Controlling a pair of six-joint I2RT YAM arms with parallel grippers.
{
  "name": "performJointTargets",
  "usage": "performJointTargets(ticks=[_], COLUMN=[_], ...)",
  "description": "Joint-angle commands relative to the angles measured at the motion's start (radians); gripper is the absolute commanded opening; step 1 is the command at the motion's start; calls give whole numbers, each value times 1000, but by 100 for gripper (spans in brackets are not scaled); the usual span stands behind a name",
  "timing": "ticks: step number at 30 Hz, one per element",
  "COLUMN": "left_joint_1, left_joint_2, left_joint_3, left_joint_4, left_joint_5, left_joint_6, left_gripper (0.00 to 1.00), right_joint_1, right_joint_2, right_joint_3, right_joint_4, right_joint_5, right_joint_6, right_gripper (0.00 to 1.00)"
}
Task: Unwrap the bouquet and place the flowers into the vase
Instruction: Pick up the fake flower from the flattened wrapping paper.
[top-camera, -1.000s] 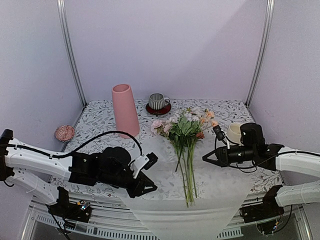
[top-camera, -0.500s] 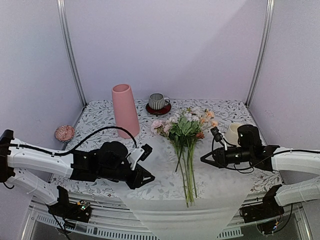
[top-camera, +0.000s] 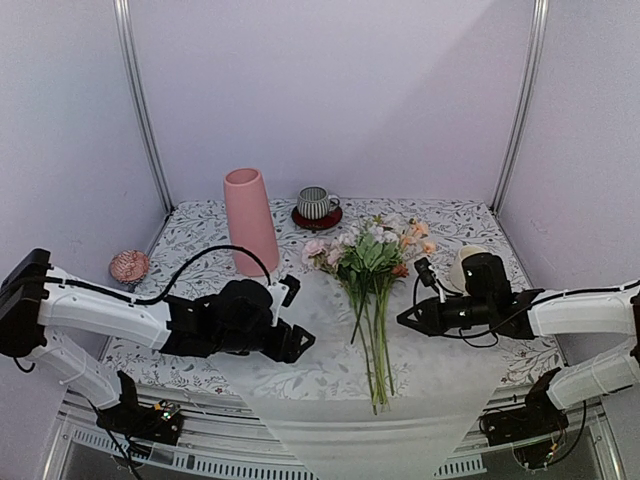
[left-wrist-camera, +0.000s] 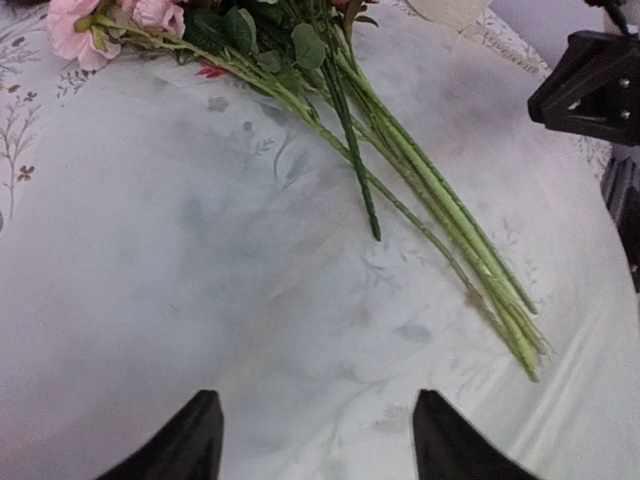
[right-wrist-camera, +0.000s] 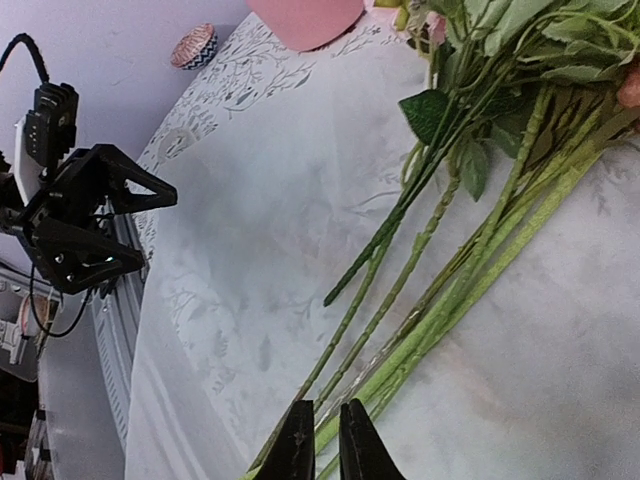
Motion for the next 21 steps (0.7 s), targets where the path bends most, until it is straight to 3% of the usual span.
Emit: performJointTargets(ticks=[1, 3, 7, 11, 16, 21], left_joint_1=[24, 25, 32, 40, 42, 45], left_joint_2=[65, 91, 131, 166, 202, 233], left_joint_3=[77, 96, 123, 151, 182, 198], left_joint_4=[-4, -11, 15, 49, 55, 60], left_joint_5=[-102, -123, -112, -100, -118, -123], left_joint_6=[-51, -73, -96, -120, -175, -233], left_gripper=[82, 97, 98, 98, 91, 93], right_joint_1=[5, 1, -30, -71, -99, -98], right_joint_2=[13, 17, 49, 111, 186, 255], right_joint_3=[44, 56, 91, 141, 203, 186], right_joint_4=[41, 49, 71, 86, 101, 200], right_joint_5=[146, 201, 235, 251, 321, 361], right_joint_6=[-46, -61, -85, -89, -76, -6], right_gripper=[11, 13, 18, 52, 100, 99])
